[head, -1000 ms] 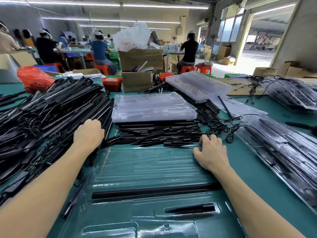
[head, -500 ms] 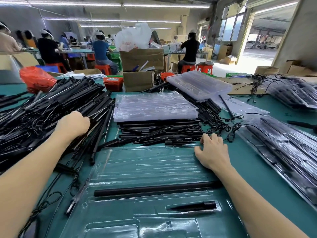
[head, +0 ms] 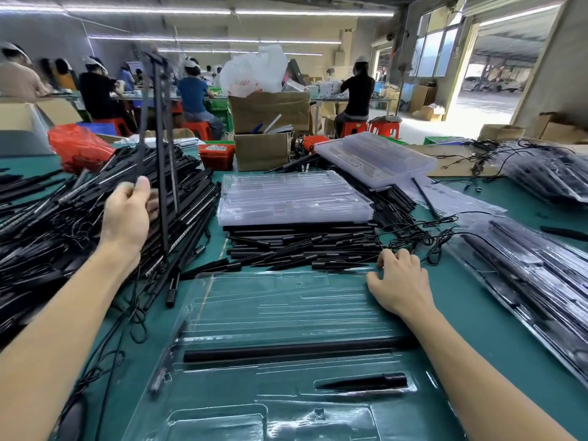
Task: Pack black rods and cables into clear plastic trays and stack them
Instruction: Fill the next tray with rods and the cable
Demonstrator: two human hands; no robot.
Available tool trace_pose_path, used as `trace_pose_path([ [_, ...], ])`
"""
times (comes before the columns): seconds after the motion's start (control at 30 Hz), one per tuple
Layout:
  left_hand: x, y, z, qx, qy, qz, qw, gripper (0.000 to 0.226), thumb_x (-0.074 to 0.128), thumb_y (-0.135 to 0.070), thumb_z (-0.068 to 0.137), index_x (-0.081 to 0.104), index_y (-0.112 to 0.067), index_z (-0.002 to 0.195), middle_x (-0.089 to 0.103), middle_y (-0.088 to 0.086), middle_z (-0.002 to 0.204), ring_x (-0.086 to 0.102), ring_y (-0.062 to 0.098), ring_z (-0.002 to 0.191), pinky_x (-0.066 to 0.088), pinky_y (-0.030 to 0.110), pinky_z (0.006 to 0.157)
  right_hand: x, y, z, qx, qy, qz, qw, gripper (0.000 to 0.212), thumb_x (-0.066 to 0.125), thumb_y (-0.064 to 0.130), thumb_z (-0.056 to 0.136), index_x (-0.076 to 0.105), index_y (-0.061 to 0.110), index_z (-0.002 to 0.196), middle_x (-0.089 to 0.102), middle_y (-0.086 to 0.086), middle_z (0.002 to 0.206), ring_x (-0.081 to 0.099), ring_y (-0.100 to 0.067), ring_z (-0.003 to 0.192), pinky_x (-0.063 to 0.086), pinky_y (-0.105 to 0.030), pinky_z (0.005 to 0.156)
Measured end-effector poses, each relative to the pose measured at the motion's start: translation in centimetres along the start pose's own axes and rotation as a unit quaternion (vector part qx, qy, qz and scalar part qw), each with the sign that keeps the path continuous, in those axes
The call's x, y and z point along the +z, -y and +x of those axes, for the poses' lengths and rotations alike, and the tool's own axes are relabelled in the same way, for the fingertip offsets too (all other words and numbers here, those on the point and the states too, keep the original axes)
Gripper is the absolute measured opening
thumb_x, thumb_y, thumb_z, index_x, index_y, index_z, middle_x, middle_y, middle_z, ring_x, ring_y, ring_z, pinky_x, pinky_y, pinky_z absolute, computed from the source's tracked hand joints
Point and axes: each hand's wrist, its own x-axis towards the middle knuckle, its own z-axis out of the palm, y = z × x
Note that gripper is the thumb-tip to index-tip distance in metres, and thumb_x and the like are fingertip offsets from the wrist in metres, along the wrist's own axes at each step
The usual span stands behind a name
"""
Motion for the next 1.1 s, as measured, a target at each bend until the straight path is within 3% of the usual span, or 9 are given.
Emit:
trace_pose_path([
  [0.07,0.0,-1.7,-0.9,0.071,0.01,-0.013,0.997,0.023,0.043,-0.047,0.1,0.052,-0.031,0.086,0.058,-0.009,0.094,0.053,0.016,0.092,0.041,0.032,0.083,0.0,0.0,0.0,0.0,0.001,0.002,1.0,0.024,0.048,0.035,0.093,0.049,0.016,0.108,0.049,-0.008,0.114,0.042,-0.029,0.111,0.038,-0.042,0.095],
  [0.23,0.0,-6.3,-3.2,0.196,0.066,0.003,0.978,0.018,0.045,-0.041,0.097,0.048,-0.028,0.085,0.046,0.012,0.094,0.045,0.022,0.078,0.04,0.04,0.068,-0.1,-0.1,0.0,0.0,0.003,0.007,1.0,0.024,0.048,0.035,0.093,0.049,0.016,0.108,0.048,-0.008,0.114,0.042,-0.029,0.111,0.038,-0.043,0.095],
  [0.37,0.8,-9.3,-5.0,0.215,0.113,-0.064,0.968,0.022,0.044,-0.027,0.102,0.047,-0.028,0.08,0.047,0.0,0.081,0.045,0.009,0.07,0.039,0.025,0.066,-0.1,-0.2,0.0,0.004,0.001,0.017,1.0,0.022,0.049,0.034,0.092,0.049,0.017,0.105,0.048,-0.007,0.112,0.042,-0.029,0.111,0.037,-0.042,0.094],
  [0.47,1.6,-11.0,-6.0,0.193,0.171,-0.112,0.96,0.028,0.045,-0.022,0.101,0.051,-0.029,0.075,0.056,-0.009,0.085,0.051,0.009,0.079,0.043,0.028,0.072,-0.2,-0.2,0.0,0.006,0.005,0.023,1.0,0.02,0.05,0.034,0.092,0.048,0.018,0.103,0.047,-0.006,0.111,0.042,-0.028,0.11,0.037,-0.042,0.094],
  [0.63,3.2,-12.0,-8.3,0.082,0.274,-0.226,0.931,0.026,0.047,-0.023,0.096,0.053,-0.027,0.071,0.055,-0.003,0.095,0.051,0.014,0.081,0.036,0.033,0.068,-0.2,-0.3,0.1,0.005,0.007,0.027,1.0,0.019,0.051,0.034,0.092,0.048,0.018,0.102,0.044,-0.005,0.107,0.042,-0.029,0.11,0.036,-0.042,0.093],
  [0.87,3.8,-12.3,-11.3,-0.028,0.437,-0.333,0.835,0.022,0.04,-0.039,0.097,0.051,-0.02,0.094,0.045,0.024,0.15,0.048,0.046,0.133,0.032,0.064,0.112,-0.2,-0.3,0.4,0.011,0.017,0.034,0.999,0.019,0.052,0.034,0.092,0.05,0.019,0.104,0.039,-0.002,0.103,0.042,-0.028,0.112,0.036,-0.042,0.094],
  [0.93,4.0,-12.7,-12.3,-0.061,0.462,-0.373,0.802,0.024,0.036,-0.04,0.099,0.049,-0.02,0.097,0.046,0.027,0.148,0.049,0.046,0.133,0.039,0.063,0.108,-0.2,-0.5,0.5,0.015,0.02,0.044,0.999,0.019,0.053,0.033,0.091,0.052,0.019,0.104,0.04,-0.002,0.103,0.042,-0.029,0.112,0.037,-0.042,0.094],
  [1.0,3.9,-13.2,-13.1,-0.093,0.488,-0.392,0.775,0.026,0.034,-0.042,0.1,0.049,-0.021,0.099,0.055,0.026,0.14,0.056,0.037,0.128,0.05,0.046,0.096,-0.2,-0.6,0.6,0.016,0.025,0.051,0.998,0.019,0.053,0.033,0.091,0.053,0.02,0.105,0.041,-0.002,0.103,0.042,-0.029,0.112,0.038,-0.043,0.095],
  [1.1,3.1,-13.9,-14.0,-0.079,0.503,-0.395,0.765,0.022,0.038,-0.039,0.1,0.045,-0.018,0.1,0.069,0.011,0.115,0.062,0.02,0.092,0.047,0.023,0.066,-0.2,-0.6,0.6,0.019,0.024,0.058,0.998,0.02,0.053,0.034,0.091,0.053,0.021,0.106,0.041,-0.002,0.105,0.042,-0.028,0.112,0.037,-0.043,0.095],
])
